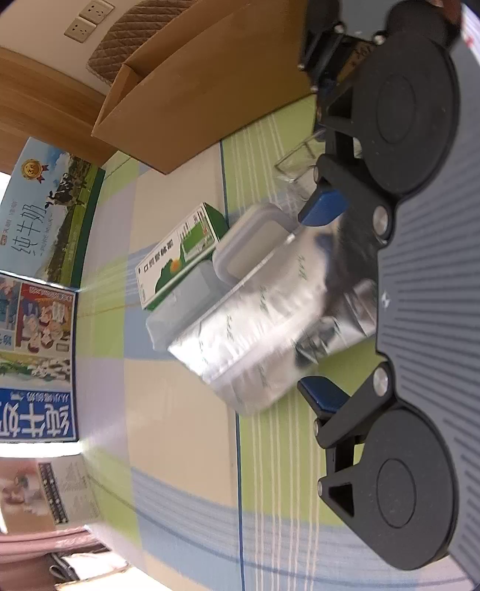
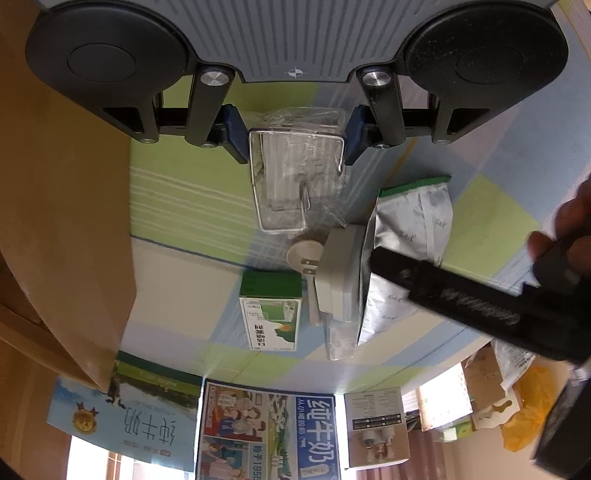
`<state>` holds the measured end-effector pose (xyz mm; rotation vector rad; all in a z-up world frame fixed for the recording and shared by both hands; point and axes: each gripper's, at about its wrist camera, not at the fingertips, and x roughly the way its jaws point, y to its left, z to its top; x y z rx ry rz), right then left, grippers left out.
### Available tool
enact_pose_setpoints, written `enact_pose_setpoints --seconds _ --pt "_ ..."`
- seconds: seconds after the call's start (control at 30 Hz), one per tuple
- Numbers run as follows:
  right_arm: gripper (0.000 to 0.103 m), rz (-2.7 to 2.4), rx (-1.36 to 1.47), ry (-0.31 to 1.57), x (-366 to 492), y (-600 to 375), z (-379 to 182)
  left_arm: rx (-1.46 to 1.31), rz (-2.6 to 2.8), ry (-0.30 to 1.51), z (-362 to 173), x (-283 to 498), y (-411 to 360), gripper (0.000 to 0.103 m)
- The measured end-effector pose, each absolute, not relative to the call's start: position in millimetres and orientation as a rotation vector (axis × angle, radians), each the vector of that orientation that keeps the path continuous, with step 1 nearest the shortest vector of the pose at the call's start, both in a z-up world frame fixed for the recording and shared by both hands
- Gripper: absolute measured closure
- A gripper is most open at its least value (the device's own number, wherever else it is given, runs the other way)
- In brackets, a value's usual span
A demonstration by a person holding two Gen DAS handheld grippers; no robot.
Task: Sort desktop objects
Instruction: 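Grasp the silver foil bag with the left tool while the right grasps the wire soap dish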
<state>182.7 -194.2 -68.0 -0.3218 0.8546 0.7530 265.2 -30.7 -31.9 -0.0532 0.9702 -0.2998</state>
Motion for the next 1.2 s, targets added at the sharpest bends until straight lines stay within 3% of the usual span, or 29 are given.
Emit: enact_pose_setpoints --seconds 0.17,0.23,0.33,0.5,0.73,0.87,0.97,1.13,1.2 --pt "0.052 0.752 -0.319 0.860 173 -197 -66 -0.021 -0.276 0.978 -42 274 -42 0.011" --pt "0.052 0.751 -0.311 0.868 169 -200 -66 -0.018 -0.285 0.985 -43 272 -40 0.016" --pt "0.052 0.758 -0.308 0.876 160 -203 -65 -0.021 -0.312 1.012 -45 263 -32 0.037" --pt "0.052 0.764 -0.307 0.895 140 -214 -62 0.065 -0.333 1.027 -47 228 -13 0.043" --pt "0.052 0.779 -0.330 0.918 104 -229 -58 0.144 -0.405 1.086 -36 150 7 0.041" --pt "0.052 0.778 -0.331 0.920 90 -235 -59 0.180 -0.379 1.085 -32 122 10 0.023" --pt "0.051 0.785 -0.338 0.908 83 -236 -60 0.140 -0.329 1.073 -30 121 13 0.022" --pt "0.032 0.790 -0.350 0.878 80 -236 -58 0.082 -0.264 1.029 -26 135 11 0.020" --pt "0.030 0.787 -0.343 0.869 81 -237 -57 0.089 -0.241 1.017 -27 143 8 0.019"
